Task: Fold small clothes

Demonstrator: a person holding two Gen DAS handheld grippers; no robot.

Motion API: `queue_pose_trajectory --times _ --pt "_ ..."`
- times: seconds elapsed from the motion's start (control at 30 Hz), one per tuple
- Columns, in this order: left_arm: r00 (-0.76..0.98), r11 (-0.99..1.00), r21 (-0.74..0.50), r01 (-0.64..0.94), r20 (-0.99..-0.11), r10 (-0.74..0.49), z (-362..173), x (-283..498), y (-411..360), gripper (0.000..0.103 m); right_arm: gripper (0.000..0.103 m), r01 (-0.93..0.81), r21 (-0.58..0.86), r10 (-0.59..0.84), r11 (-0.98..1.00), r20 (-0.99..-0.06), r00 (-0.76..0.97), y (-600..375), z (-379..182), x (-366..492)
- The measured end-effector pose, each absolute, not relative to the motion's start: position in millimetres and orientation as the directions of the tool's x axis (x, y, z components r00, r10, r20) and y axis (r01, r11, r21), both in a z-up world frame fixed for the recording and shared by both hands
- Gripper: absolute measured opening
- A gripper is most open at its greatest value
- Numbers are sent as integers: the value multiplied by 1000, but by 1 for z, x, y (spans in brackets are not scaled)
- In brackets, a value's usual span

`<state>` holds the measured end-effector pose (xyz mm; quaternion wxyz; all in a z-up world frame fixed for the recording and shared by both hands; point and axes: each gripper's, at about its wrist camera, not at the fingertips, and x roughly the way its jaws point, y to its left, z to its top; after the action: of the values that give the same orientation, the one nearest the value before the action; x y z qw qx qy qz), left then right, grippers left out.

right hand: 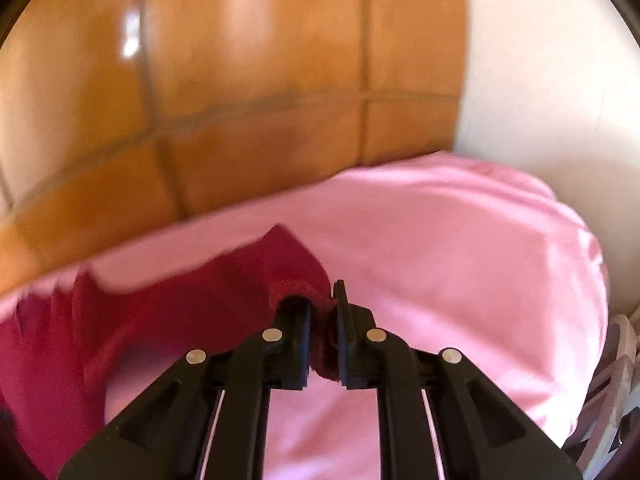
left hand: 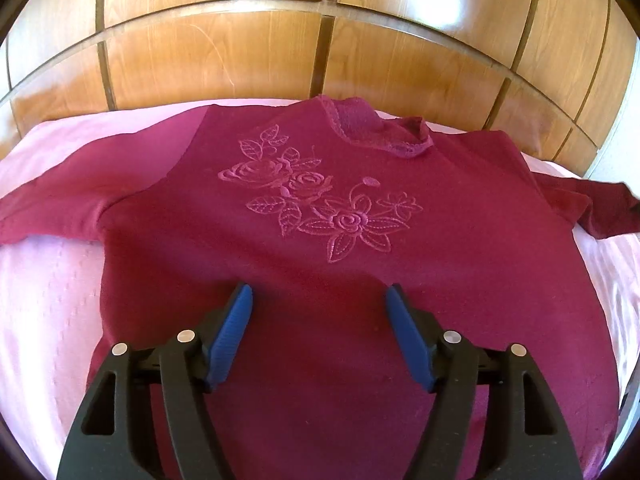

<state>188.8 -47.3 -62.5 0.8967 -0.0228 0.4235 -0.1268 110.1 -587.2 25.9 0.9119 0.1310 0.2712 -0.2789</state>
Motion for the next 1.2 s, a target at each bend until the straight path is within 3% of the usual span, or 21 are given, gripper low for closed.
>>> queue_pose_trajectory --times 0.27,0.47,0.6,0.67,0.73,0.77,0.9,1.0,1.2 --pt "608 969 -133 208 -759 -234 -63 188 -51 70 7 753 40 -587 657 -600 544 -682 25 119" --pt "604 970 -123 212 -763 -229 -63 189 -53 73 5 835 -47 -594 548 -724 349 -720 -45 123" --pt "602 970 -114 216 -766 -224 -63 189 -54 75 7 830 -63 -561 554 -765 317 -714 -74 120" --pt "601 968 -122 218 -765 -231 -63 189 -53 75 17 830 -18 -555 558 -752 357 -706 -67 111" --pt "603 968 -131 216 -761 -238 -62 189 -51 75 54 818 -3 -569 575 -720 397 -691 -50 99" --pt "605 968 -138 211 -759 -241 -61 188 -49 75 56 803 3 -568 596 -706 424 -682 -44 97" --pt "628 974 -180 141 -744 -228 -51 181 -30 75 56 638 91 -398 765 -711 580 -623 -23 84" --pt "643 978 -189 85 -739 -199 -43 168 -4 75 56 443 221 -154 869 -731 665 -564 -24 72" --pt "646 985 -175 10 -750 -140 -38 120 62 75 48 117 457 305 881 -741 598 -435 -58 26"
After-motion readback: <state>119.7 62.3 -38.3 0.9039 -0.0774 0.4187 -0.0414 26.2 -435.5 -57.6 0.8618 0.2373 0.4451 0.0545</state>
